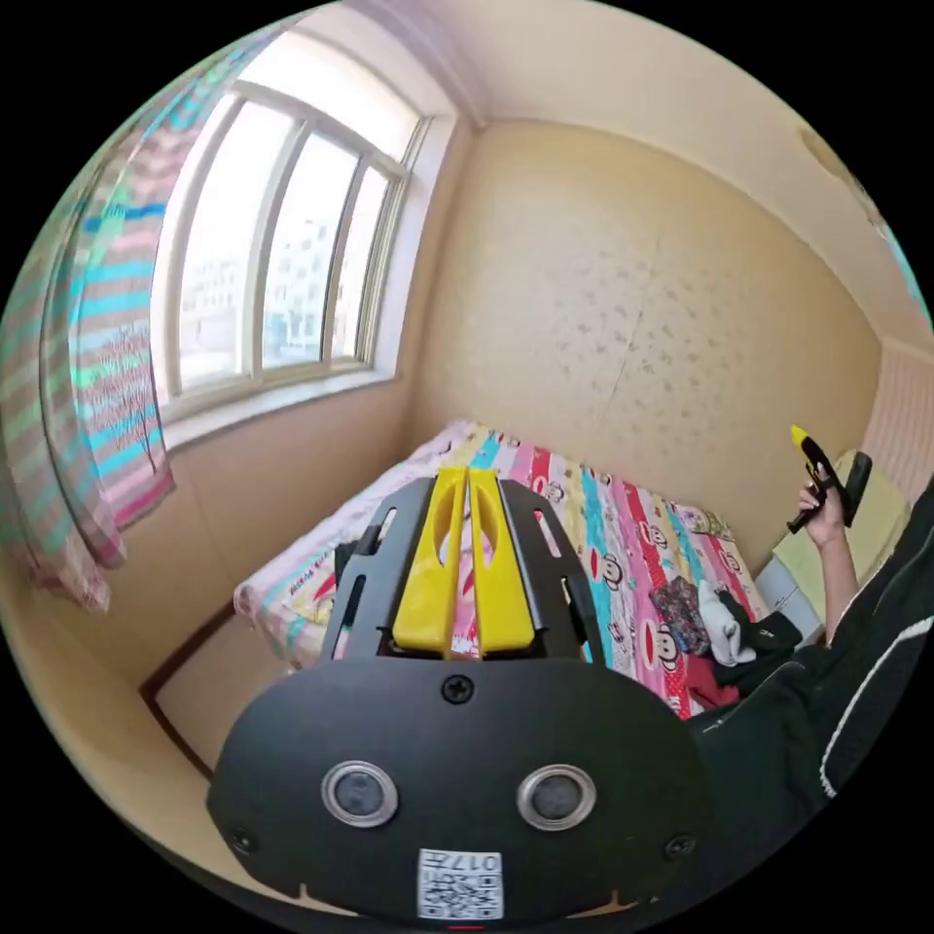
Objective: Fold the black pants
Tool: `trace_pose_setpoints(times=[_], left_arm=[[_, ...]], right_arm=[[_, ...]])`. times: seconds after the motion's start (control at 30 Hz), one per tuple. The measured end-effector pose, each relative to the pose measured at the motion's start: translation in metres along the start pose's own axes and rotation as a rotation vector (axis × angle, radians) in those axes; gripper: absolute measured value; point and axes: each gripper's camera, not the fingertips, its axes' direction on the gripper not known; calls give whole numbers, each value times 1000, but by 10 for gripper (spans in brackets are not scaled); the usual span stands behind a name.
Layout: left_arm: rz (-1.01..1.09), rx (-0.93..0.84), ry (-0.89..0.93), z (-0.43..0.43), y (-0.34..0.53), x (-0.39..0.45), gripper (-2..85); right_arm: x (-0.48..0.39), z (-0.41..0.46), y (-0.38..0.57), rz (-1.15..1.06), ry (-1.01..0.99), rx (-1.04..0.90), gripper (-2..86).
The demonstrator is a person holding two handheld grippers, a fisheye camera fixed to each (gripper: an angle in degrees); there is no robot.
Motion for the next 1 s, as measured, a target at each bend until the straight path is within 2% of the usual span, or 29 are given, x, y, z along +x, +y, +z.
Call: trace_pose_setpoints(times=[0.03,0.1,0.2,0.3,0.4,0.57,0.67,0.77,0.83,0.9,0.93,0.97,1.0], left_arm=[[-20,-43,34,14,-2,-18,4],[-131,-162,244,71,-7,-86,62],[-271,-210,370,135,-16,-154,95],[-256,-206,230,193,-33,-204,126],[-231,-298,122,271,-52,-253,163],[-312,-424,195,400,-76,-312,172],[-537,-438,220,460,-78,-338,158],[-657,-400,138,491,-82,-337,149],[-608,-410,50,503,-82,-323,139],[-586,-342,-73,499,-76,-302,92],[-603,-337,-74,496,-73,-300,70],[-667,-338,9,491,-66,-303,46],[-764,-313,183,489,-57,-308,42]], right_arm=[[-7,19,-2,25,2,67,63],[-16,45,-9,88,33,141,114],[-33,70,-25,132,144,245,180],[-53,73,-33,67,226,395,193],[-60,69,-41,114,276,435,219],[-61,53,-33,247,335,489,235],[-64,46,-28,317,410,487,238],[-70,40,-28,331,448,486,237],[-78,36,-28,301,493,475,234],[-80,33,-27,287,506,460,224],[-79,31,-25,290,481,455,210],[-77,29,-23,294,459,457,201],[-73,25,-18,310,409,466,179]])
